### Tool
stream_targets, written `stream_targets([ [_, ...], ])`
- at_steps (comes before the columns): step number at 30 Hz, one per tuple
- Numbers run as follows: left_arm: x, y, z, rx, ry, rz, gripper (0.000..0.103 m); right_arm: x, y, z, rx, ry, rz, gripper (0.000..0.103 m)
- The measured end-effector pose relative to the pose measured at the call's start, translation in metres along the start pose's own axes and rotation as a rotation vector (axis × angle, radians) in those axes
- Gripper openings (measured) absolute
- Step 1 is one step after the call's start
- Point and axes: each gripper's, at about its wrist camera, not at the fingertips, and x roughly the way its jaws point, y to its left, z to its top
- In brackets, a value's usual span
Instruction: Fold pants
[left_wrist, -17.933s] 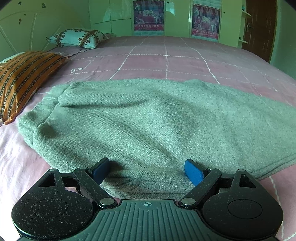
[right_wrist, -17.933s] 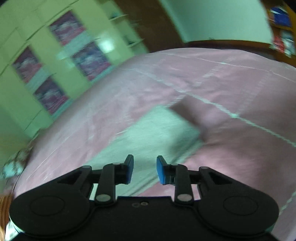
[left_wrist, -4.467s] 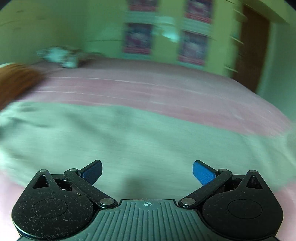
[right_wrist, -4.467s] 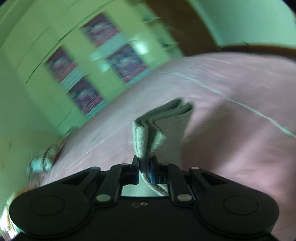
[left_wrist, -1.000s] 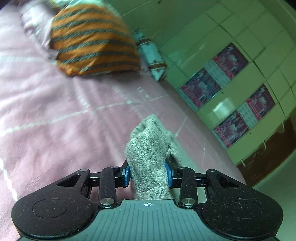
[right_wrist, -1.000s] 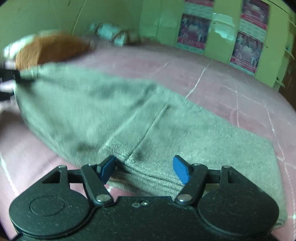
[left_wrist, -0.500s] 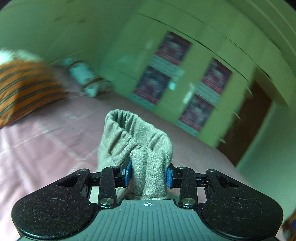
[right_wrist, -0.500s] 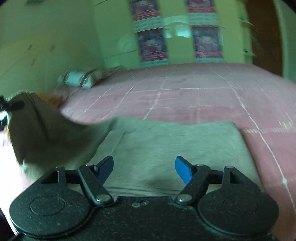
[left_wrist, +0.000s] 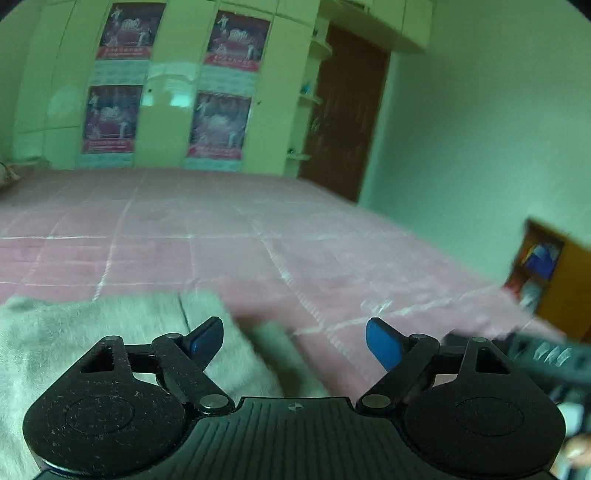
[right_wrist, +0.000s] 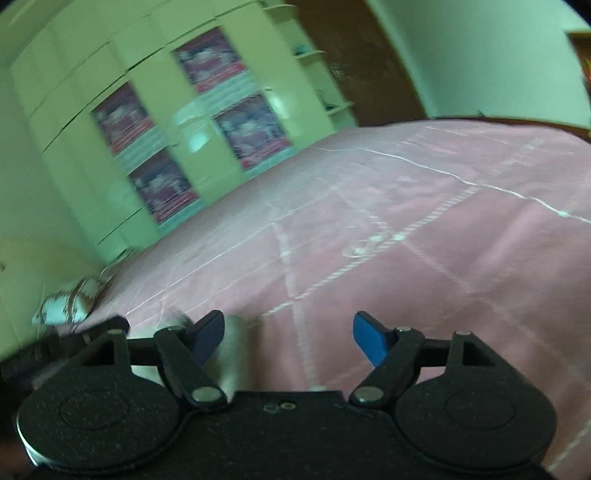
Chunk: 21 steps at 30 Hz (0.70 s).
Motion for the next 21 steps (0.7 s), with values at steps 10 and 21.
stream_targets([
  [10, -0.120, 0.104, -0.053, -0.159, -0.003, 0.359, 0.084, 0.035, 0.026, -0.020, 0.056, 0.207, 0.308, 0.067],
  [21, -0.165, 0.157, -0.118, -0.223, 0.093, 0.410, 0.084, 0.082, 0.065, -0.049, 0.165, 0.385, 0.292, 0.073],
])
